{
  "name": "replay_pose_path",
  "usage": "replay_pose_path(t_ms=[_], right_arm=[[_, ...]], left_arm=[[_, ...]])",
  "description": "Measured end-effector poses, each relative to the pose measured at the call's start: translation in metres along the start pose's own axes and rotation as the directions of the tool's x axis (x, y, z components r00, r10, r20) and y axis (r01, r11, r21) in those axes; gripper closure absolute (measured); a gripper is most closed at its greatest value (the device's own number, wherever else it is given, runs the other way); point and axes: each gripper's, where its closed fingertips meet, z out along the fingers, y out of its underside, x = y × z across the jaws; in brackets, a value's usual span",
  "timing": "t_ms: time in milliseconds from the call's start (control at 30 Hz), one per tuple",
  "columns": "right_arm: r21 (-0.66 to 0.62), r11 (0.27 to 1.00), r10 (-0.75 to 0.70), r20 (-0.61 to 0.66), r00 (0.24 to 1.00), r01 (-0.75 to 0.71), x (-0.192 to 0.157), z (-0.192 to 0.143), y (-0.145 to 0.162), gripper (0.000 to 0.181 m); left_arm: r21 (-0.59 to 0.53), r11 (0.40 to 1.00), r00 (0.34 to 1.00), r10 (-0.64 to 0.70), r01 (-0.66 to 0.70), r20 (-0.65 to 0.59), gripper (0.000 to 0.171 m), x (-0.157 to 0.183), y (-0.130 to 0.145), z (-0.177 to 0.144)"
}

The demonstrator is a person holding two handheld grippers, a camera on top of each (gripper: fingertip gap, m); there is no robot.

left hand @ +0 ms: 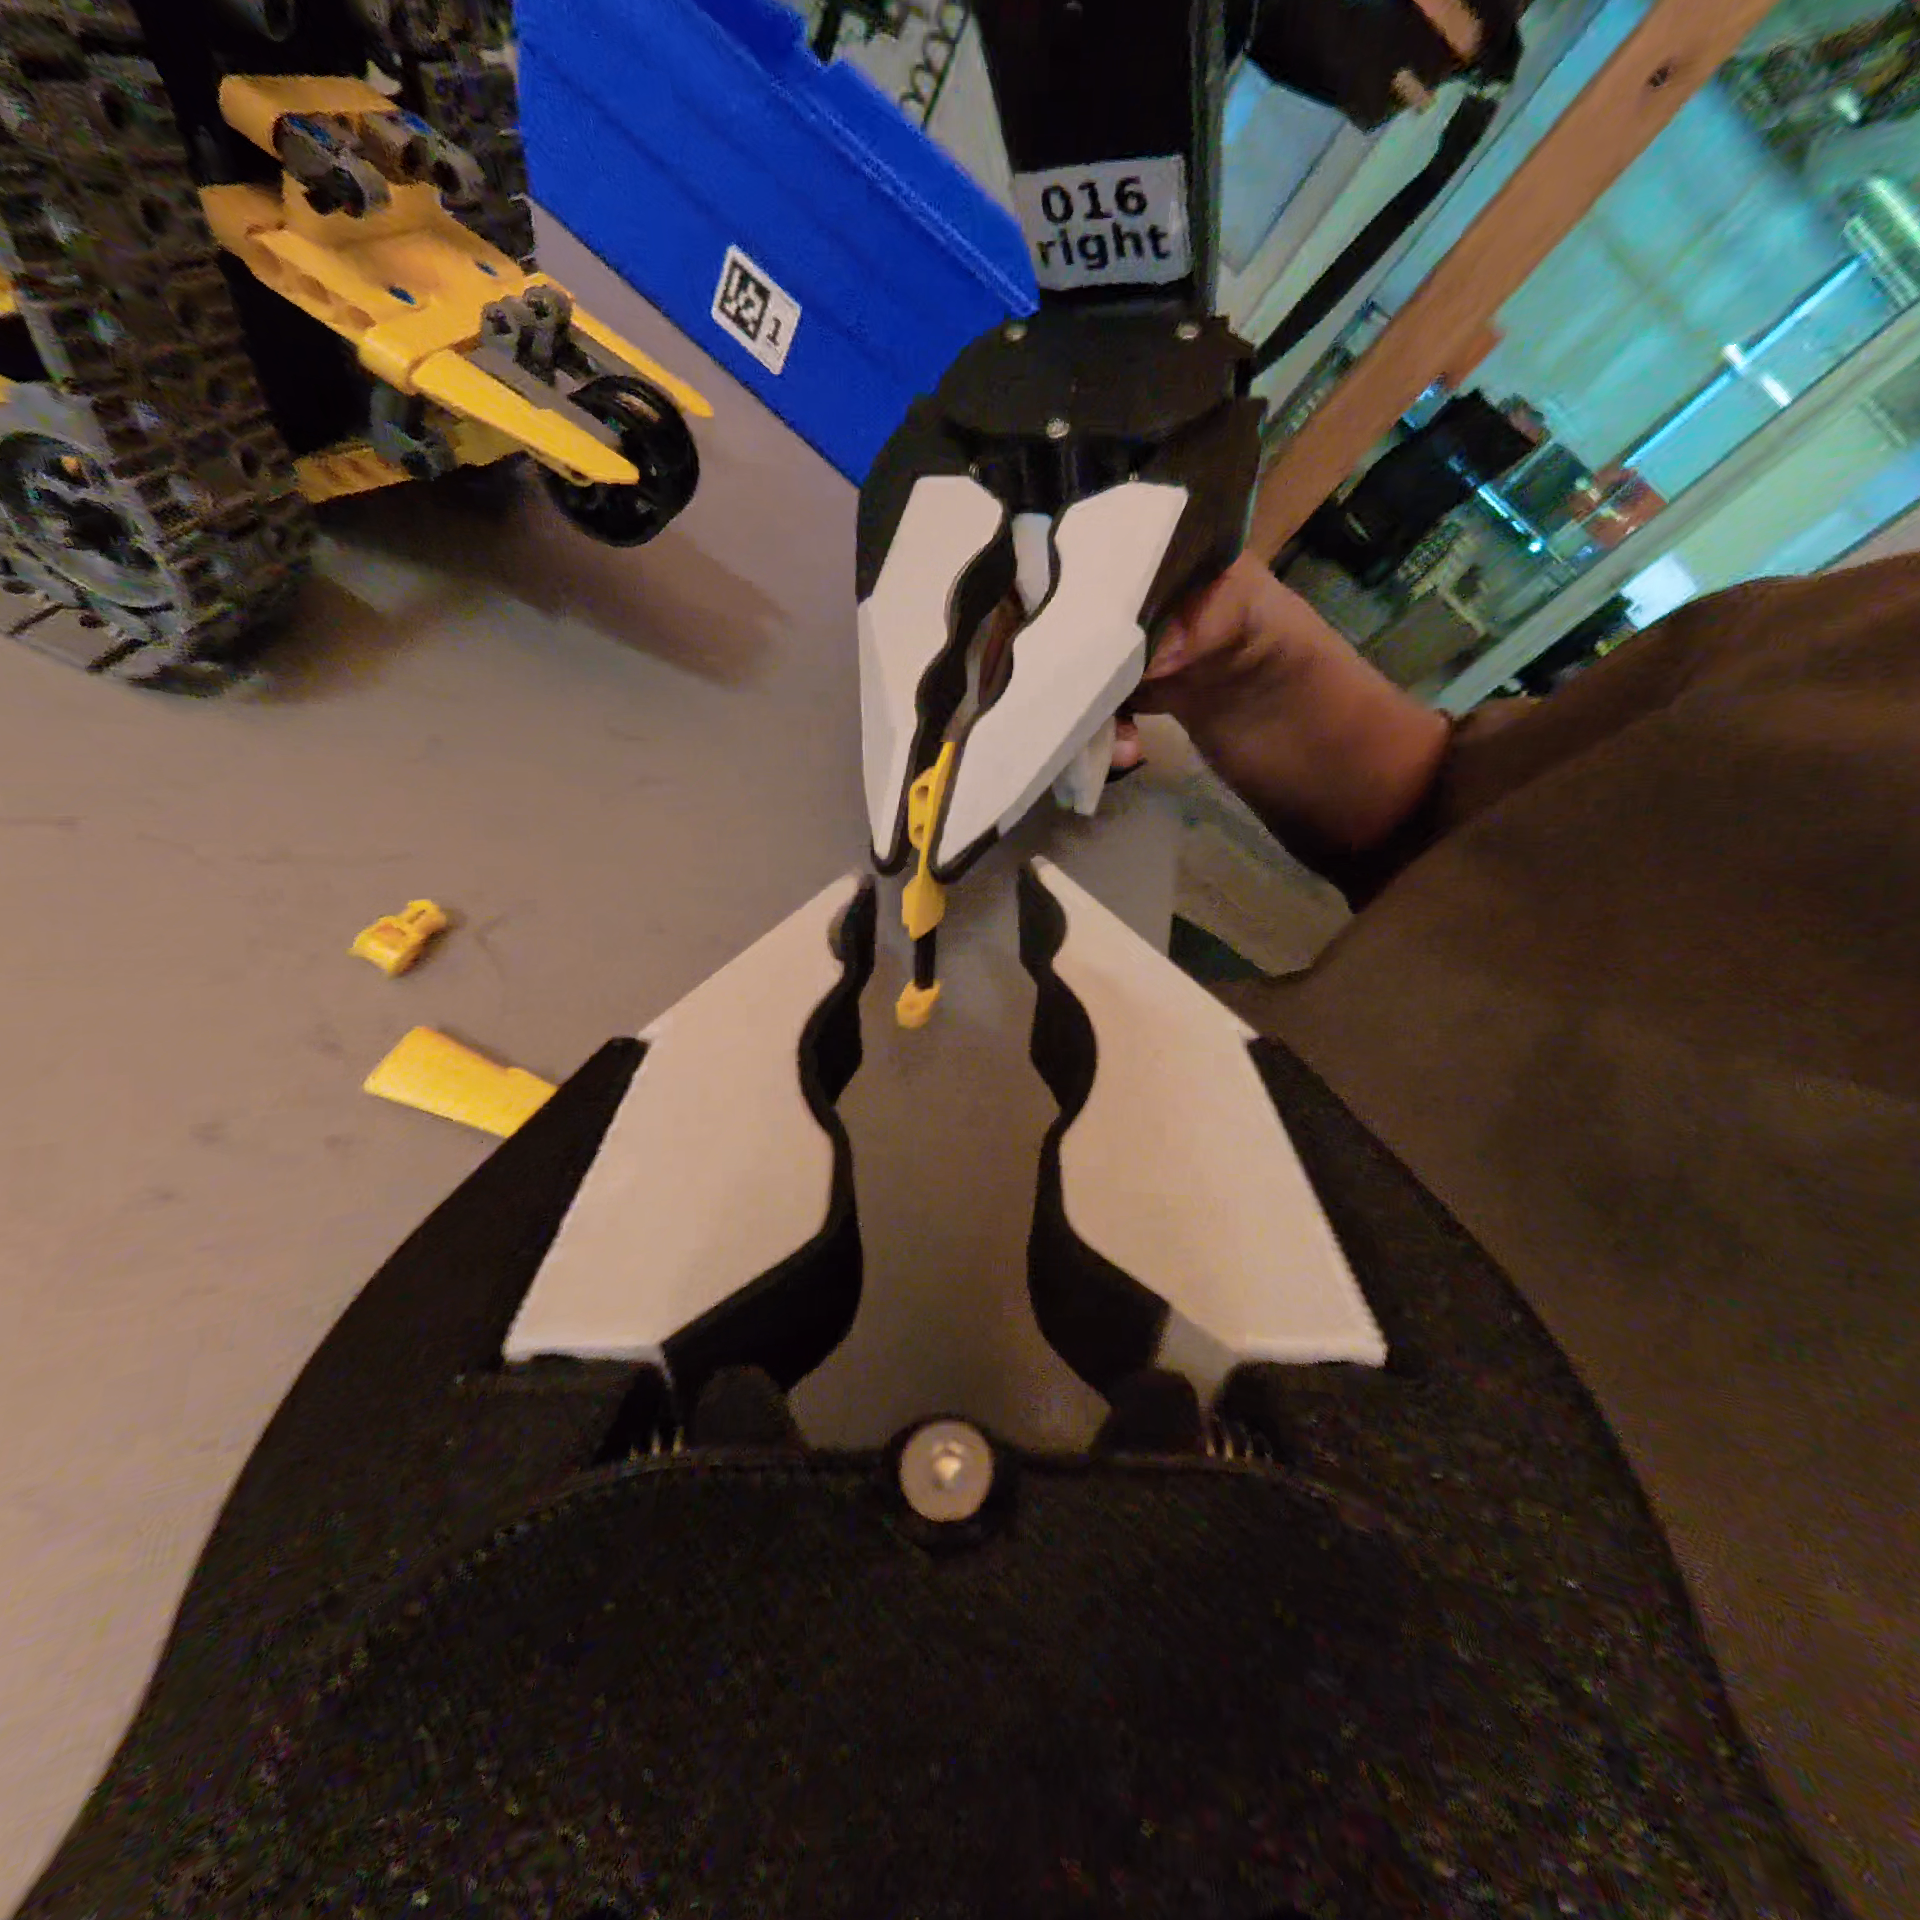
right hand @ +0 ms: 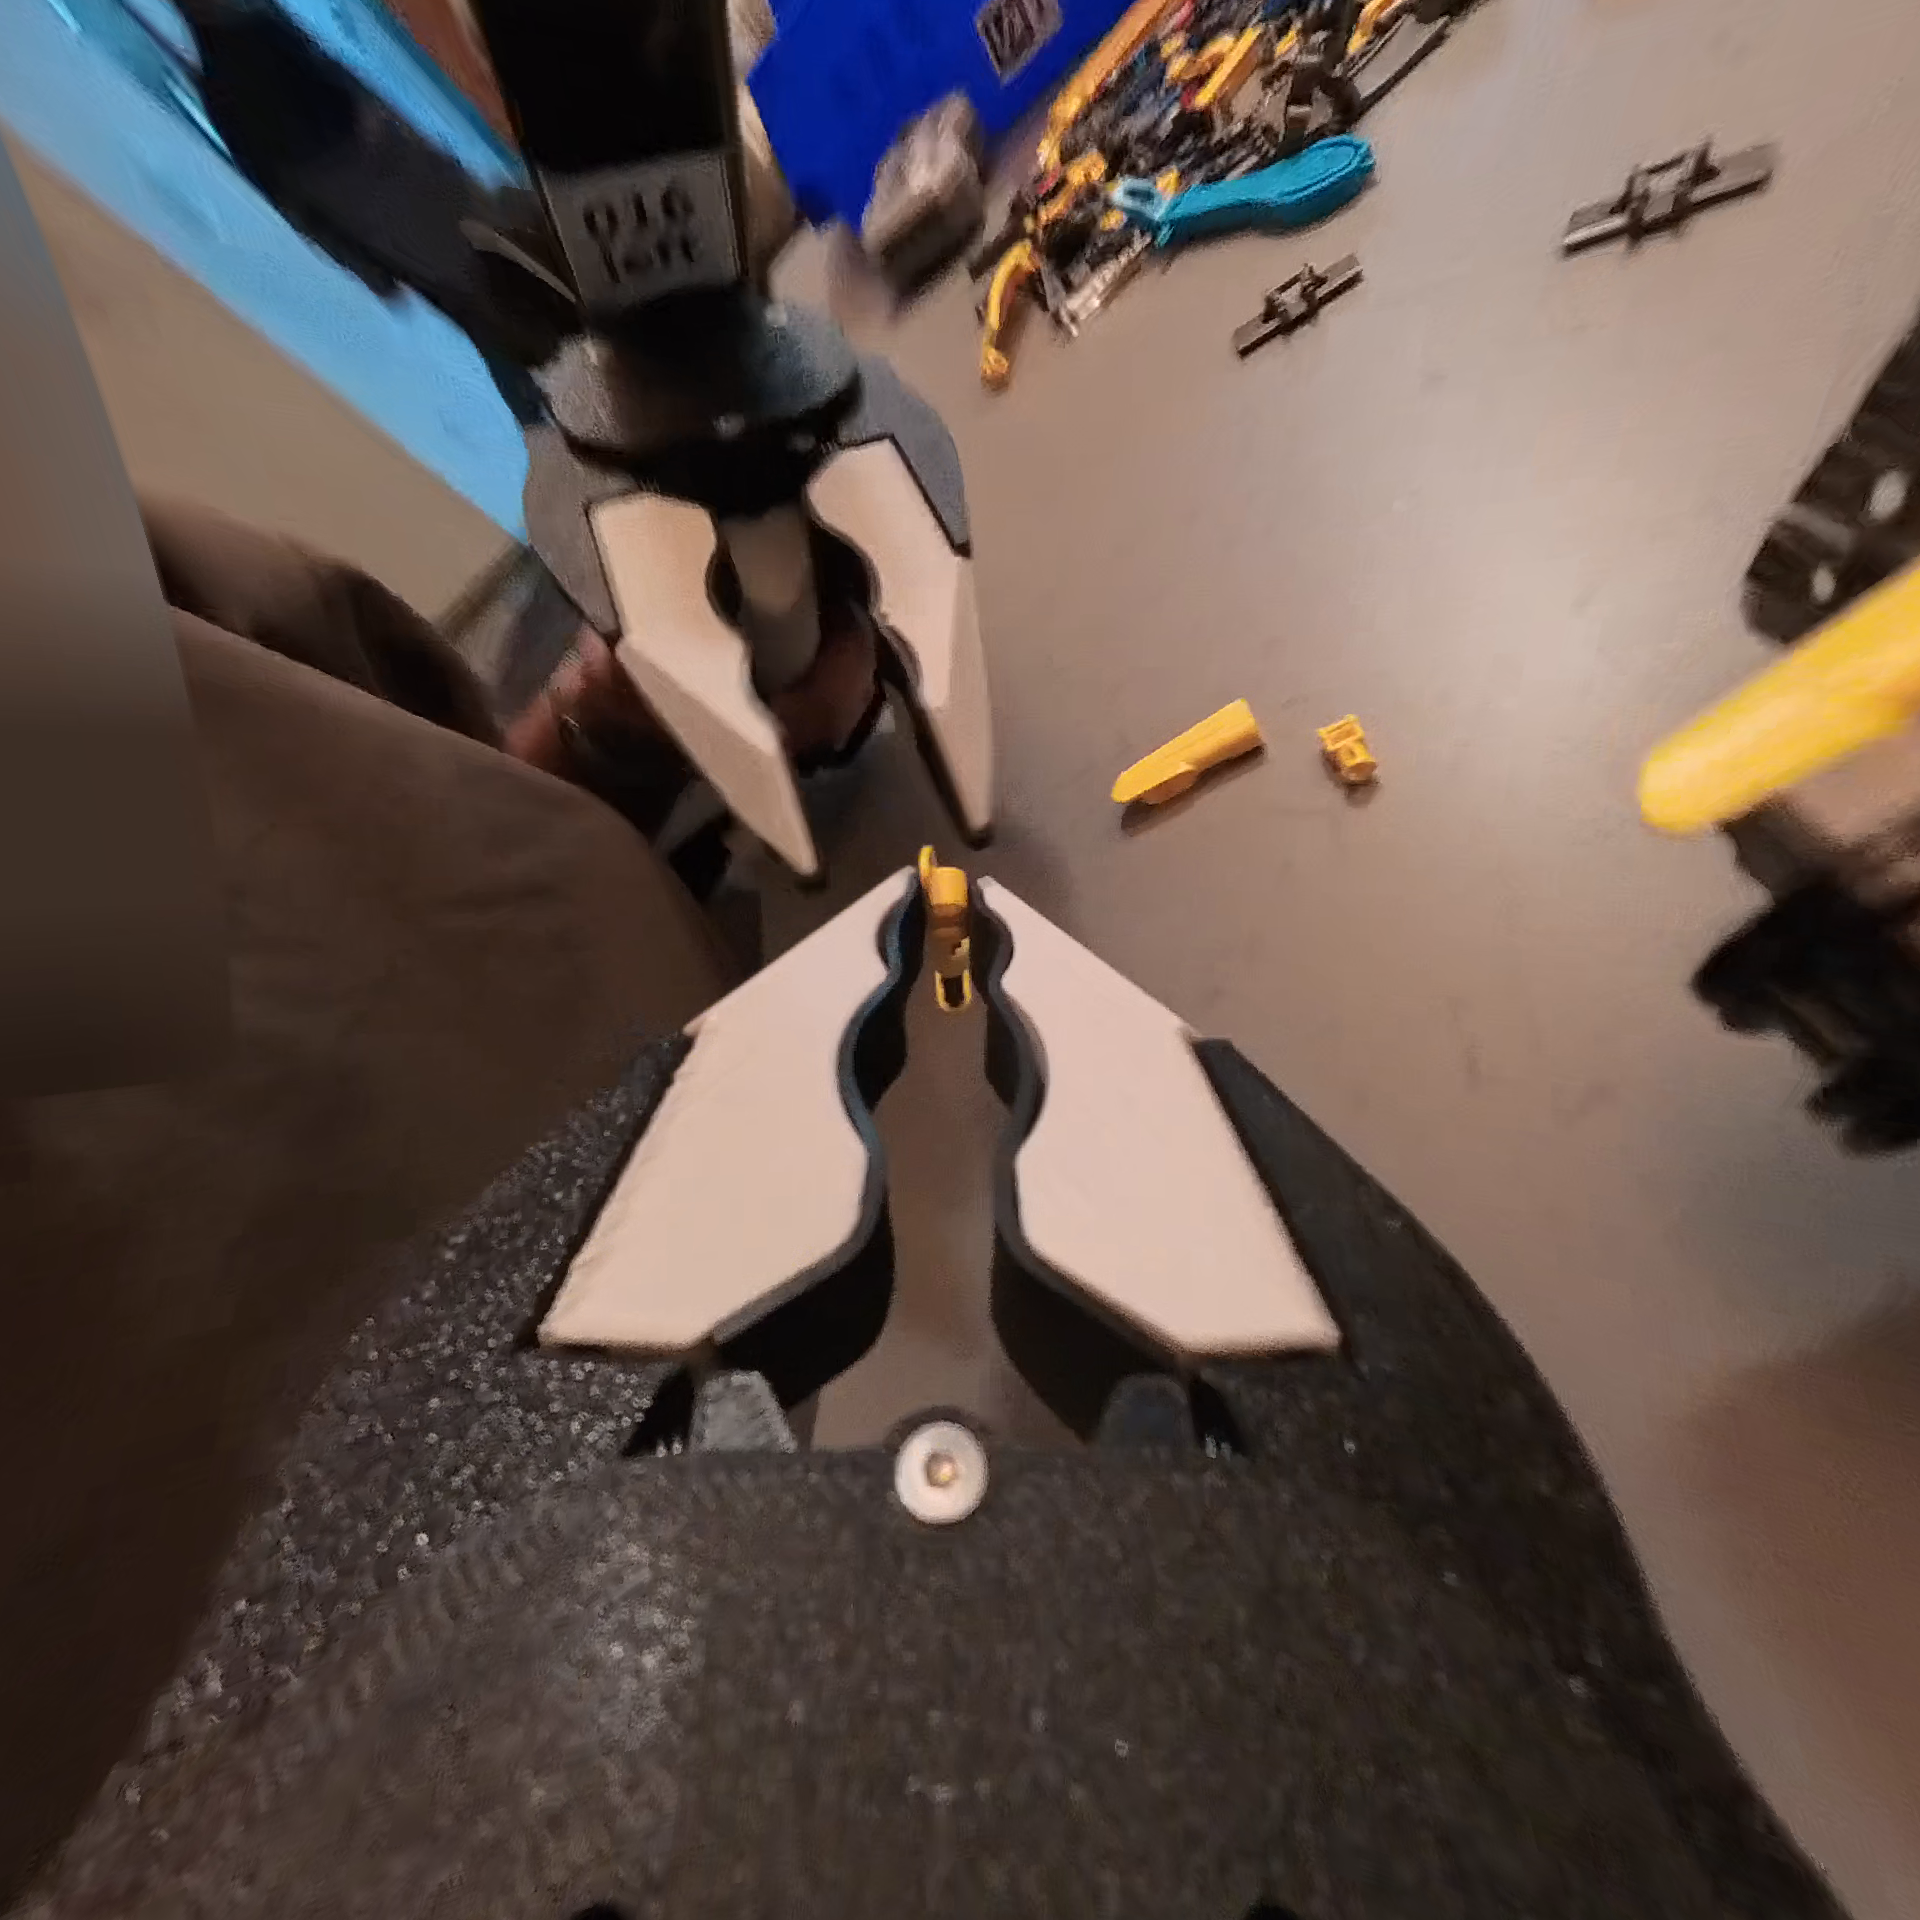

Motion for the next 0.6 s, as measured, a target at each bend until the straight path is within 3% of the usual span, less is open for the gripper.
replay_pose_path(t_ms=[67, 167, 400, 600], right_arm=[[-0.039, 0.997, -0.072, -0.036, 0.997, 0.070, -0.001, 0.003, 0.000, 0.175], [-0.076, 0.988, -0.141, -0.095, 0.985, 0.134, 0.004, 0.005, -0.002, 0.175], [0.024, 0.993, -0.112, 0.003, 0.994, 0.112, -0.010, 0.006, -0.020, 0.175], [0.061, 0.988, -0.141, 0.027, 0.990, 0.139, -0.015, 0.011, -0.028, 0.175]], left_arm=[[-0.021, 1.000, 0.999, 0.022, -0.021, 0.042, 0.163, -0.003, 0.002, 0.001], [-0.029, 0.998, 0.994, 0.051, -0.049, 0.093, 0.167, -0.007, 0.003, -0.001], [0.030, 0.999, 0.997, 0.036, -0.038, 0.065, 0.140, -0.006, -0.002, -0.011], [-0.010, 0.994, 0.988, 0.112, -0.111, 0.106, 0.167, -0.004, 0.001, -0.003]])
